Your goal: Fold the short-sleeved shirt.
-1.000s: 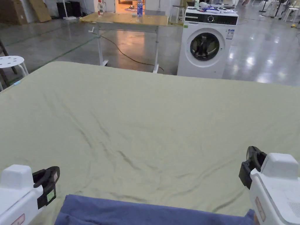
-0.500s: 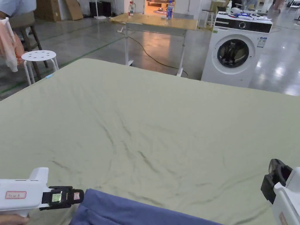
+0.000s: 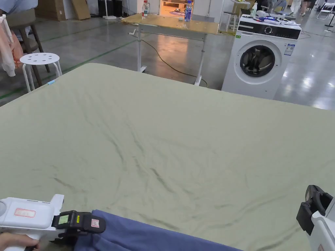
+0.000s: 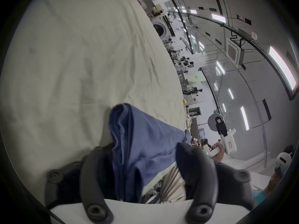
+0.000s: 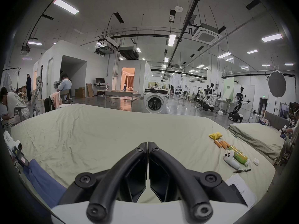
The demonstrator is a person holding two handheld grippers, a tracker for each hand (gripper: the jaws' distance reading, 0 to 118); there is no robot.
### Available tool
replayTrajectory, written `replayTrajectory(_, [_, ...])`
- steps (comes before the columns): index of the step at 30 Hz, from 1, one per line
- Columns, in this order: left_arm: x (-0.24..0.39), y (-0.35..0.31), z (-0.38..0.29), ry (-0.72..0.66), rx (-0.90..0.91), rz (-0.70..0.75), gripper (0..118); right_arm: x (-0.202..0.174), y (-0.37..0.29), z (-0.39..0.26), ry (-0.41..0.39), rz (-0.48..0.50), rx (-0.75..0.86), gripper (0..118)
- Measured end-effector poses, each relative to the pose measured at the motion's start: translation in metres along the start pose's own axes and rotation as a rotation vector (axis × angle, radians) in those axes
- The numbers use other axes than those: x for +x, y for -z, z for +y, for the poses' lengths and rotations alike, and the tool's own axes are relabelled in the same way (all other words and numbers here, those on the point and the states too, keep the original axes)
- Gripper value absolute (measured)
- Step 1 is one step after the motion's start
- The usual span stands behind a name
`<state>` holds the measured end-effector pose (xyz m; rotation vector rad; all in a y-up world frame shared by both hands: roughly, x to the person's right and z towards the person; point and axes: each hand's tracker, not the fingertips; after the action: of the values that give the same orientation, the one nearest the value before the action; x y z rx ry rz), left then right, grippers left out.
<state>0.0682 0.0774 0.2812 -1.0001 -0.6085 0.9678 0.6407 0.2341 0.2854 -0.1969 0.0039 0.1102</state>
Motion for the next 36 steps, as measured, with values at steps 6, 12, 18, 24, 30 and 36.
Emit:
replayTrajectory(6, [-0.035, 0.018, 0.005, 0.025, -0.005, 0.087, 8, -0.001, 0.002, -0.001, 0.014, 0.007, -0.010, 0])
replayTrajectory(12, [-0.007, 0.008, 0.000, 0.069, 0.029, 0.139, 3, 0.000, 0.003, -0.002, 0.012, 0.010, -0.009, 0])
replayTrajectory(18, [0.027, -0.021, 0.025, 0.130, 0.048, 0.192, 3, 0.002, 0.003, -0.001, 0.012, 0.011, -0.009, 0])
replayTrajectory(24, [0.066, -0.063, 0.044, 0.173, 0.089, 0.383, 3, 0.005, 0.004, -0.002, 0.019, 0.010, -0.007, 0])
replayTrajectory(30, [0.098, -0.074, 0.038, 0.205, 0.074, 0.545, 3, 0.007, 0.005, -0.003, 0.022, 0.010, -0.003, 0])
replayTrajectory(36, [0.139, -0.045, 0.010, 0.225, 0.036, 0.393, 3, 0.009, 0.006, -0.004, 0.028, 0.011, -0.005, 0])
